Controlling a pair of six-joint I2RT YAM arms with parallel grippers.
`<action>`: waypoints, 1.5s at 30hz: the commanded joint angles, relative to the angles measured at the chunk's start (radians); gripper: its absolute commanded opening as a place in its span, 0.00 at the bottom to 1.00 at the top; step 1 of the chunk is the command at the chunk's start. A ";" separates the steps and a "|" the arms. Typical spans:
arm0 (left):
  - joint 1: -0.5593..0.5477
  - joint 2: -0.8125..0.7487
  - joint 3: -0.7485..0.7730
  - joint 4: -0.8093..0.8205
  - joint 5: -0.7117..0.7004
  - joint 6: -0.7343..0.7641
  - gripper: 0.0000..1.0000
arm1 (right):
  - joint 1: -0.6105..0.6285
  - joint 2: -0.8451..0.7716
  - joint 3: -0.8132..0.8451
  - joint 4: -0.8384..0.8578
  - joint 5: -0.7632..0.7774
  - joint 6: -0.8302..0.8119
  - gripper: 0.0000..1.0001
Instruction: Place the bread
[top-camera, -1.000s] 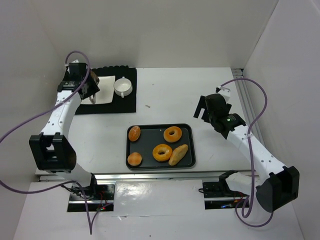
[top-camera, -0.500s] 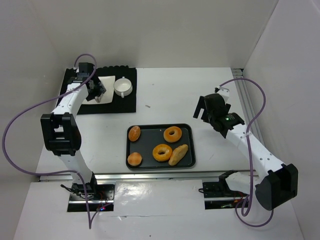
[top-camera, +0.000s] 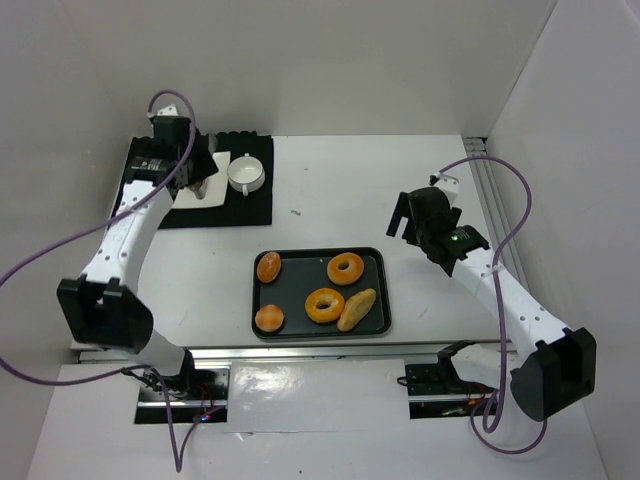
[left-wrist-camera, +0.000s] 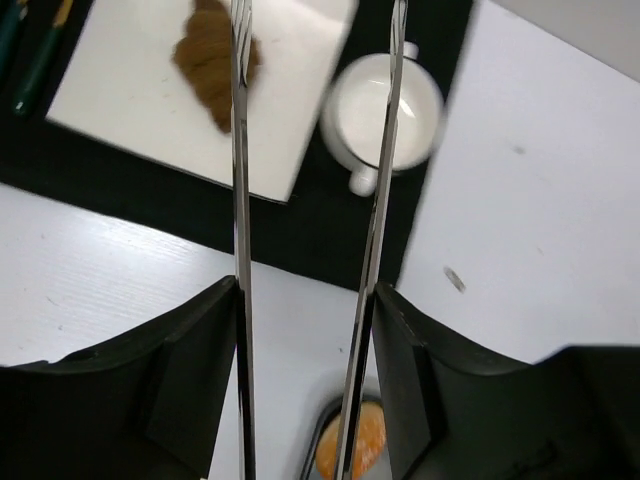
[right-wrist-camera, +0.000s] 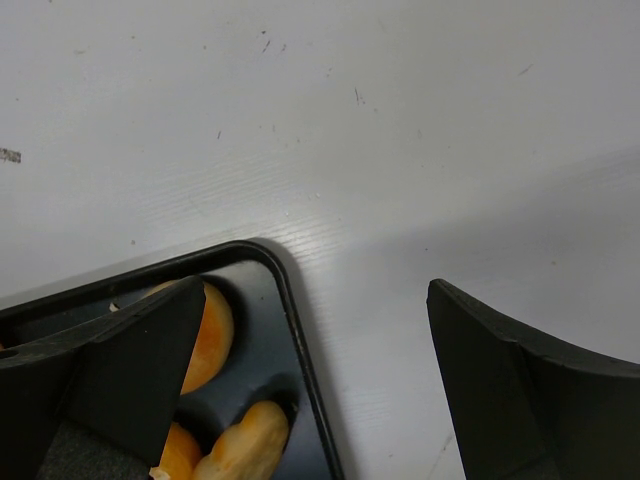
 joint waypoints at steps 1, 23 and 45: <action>-0.086 -0.134 -0.028 -0.017 0.055 0.108 0.65 | 0.000 -0.024 0.033 0.016 0.010 0.002 0.99; -0.647 -0.323 -0.371 -0.321 0.461 0.279 0.65 | 0.000 -0.064 0.024 0.007 0.008 0.002 0.99; -0.657 -0.308 -0.454 -0.313 0.543 0.225 0.51 | 0.000 -0.064 0.014 0.007 -0.001 0.002 0.99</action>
